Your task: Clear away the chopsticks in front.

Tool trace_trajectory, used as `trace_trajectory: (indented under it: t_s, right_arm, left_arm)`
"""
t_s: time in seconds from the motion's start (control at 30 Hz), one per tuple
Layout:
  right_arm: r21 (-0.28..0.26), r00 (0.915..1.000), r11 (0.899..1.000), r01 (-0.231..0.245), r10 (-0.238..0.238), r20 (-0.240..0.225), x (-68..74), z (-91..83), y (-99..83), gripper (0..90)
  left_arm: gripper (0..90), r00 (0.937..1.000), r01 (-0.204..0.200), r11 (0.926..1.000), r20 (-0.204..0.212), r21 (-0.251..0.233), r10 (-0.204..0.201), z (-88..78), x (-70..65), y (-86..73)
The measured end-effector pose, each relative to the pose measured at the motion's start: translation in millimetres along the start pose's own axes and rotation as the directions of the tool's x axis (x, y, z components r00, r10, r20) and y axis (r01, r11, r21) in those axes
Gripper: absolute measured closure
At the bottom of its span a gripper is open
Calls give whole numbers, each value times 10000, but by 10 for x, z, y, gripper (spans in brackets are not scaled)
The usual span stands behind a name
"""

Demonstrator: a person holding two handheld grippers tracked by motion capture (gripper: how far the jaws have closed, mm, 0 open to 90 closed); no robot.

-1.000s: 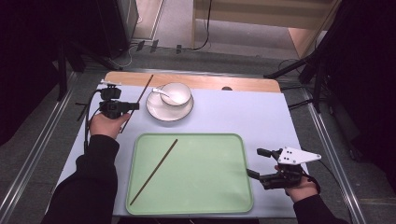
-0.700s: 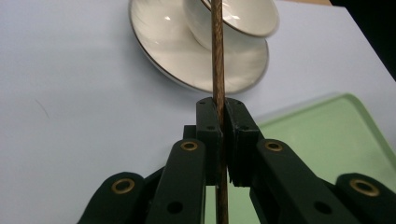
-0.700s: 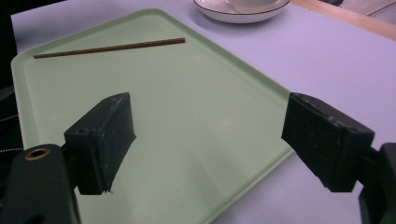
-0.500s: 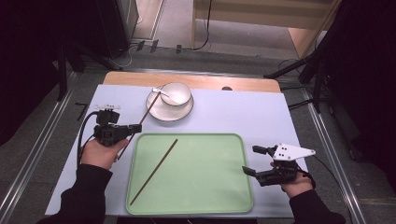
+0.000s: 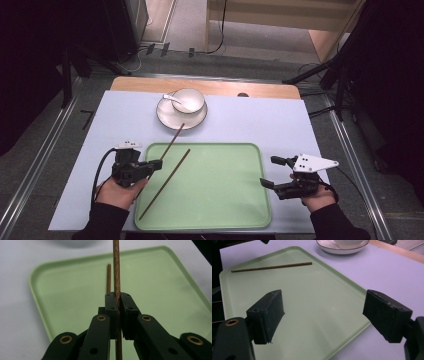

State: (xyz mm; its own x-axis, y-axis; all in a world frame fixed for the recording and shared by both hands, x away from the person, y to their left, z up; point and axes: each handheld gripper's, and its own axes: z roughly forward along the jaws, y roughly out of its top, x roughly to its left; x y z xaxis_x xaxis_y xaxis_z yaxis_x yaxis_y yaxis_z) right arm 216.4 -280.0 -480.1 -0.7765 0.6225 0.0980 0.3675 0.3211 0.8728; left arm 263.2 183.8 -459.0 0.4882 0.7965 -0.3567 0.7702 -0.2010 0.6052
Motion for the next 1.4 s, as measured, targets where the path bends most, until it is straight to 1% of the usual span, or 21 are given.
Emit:
trace_trajectory:
  t_s: [0.03, 0.07, 0.1, 0.2, 0.3, 0.33, 0.4, 0.47, 0.5, 0.6, 0.63, 0.7, 0.83, 0.9, 0.97, 1.03, 1.1, 1.2, 1.4]
  right_arm:
    - [0, 10000, 10000, 0, 0, 6, 0, -1, 0, 171]
    - [-3, 10000, 10000, 12, -12, 4, 0, -2, -1, 171]
    - [-6, 10000, 10000, 3, -3, 1, 1, -4, -1, 171]
    - [8, 10000, 10000, -2, 2, -8, 0, -3, 0, 171]
    - [3, 10000, 10000, -3, 3, -28, 1, 0, 2, 172]
    - [4, 10000, 10000, 7, -7, -27, 2, 1, 2, 171]
    - [-2, 10000, 10000, 8, -8, -39, 1, -1, 3, 171]
    - [-21, 10000, 10000, 0, 0, -45, 3, -2, 4, 171]
    - [-13, 10000, 10000, 3, -3, -50, 4, -2, 3, 171]
    - [-6, 10000, 10000, 14, -14, -48, 6, -2, 3, 171]
    - [0, 10000, 10000, 15, -15, -49, 7, -3, 3, 171]
    - [-10, 10000, 10000, 16, -16, -42, 8, -5, 2, 171]
    - [4, 10000, 10000, -8, 8, -1, 8, -17, -4, 171]
    - [-39, 10000, 10000, 1, -1, 0, 8, -22, -6, 172]
    - [-38, 10000, 10000, 15, -15, 3, 8, -23, -7, 171]
    - [-35, 10000, 10000, 14, -14, 7, 7, -23, -7, 171]
    - [-41, 10000, 10000, -1, 1, 10, 8, -23, -6, 171]
    - [-15, 10000, 10000, 48, -48, 26, 7, -21, -6, 172]
    - [-36, 10000, 10000, 33, -33, 18, 8, -22, -6, 171]
  left_arm:
    - [865, 9999, 73, 10000, 90, -9, -73, 15, -11, -37]
    - [865, 9999, 61, 9999, 125, 148, -63, 40, -25, -76]
    - [865, 9999, 71, 9998, 110, 184, -73, 50, -36, -93]
    - [865, 9999, -111, 9989, 62, 453, 109, 131, -111, -199]
    - [864, 9998, -103, 9965, 149, 832, 90, 220, -155, -279]
    - [864, 9999, -133, 9953, 112, 960, 123, 245, -163, -303]
    - [864, 10000, -64, 9940, 41, 1091, 60, 285, -168, -338]
    - [864, 9999, -89, 9925, -42, 1216, 95, 319, -153, -358]
    - [864, 9999, -25, 9923, -125, 1236, 41, 342, -148, -365]
    - [864, 9997, 131, 9897, -204, 1427, -103, 416, -117, -388]
    - [864, 9996, 116, 9891, -261, 1468, -78, 438, -112, -395]
    - [863, 9994, 236, 9911, -274, 1312, -202, 446, -97, -390]
    - [861, 9965, 262, 9926, -816, 1188, -166, 407, -64, -385]
    - [861, 9951, 328, 9920, -965, 1215, -211, 383, -44, -386]
    - [859, 9950, 331, 9919, -975, 1229, -212, 371, -34, -391]
    - [859, 9942, 484, 9912, -1013, 1231, -360, 360, -18, -392]
    - [857, 9947, 506, 9911, -954, 1231, -389, 358, -6, -393]
    - [851, 9939, 261, 9921, -1093, 1229, -126, 361, -36, -395]
    - [826, 9949, 176, 9922, -1005, 1235, -52, 360, -33, -395]
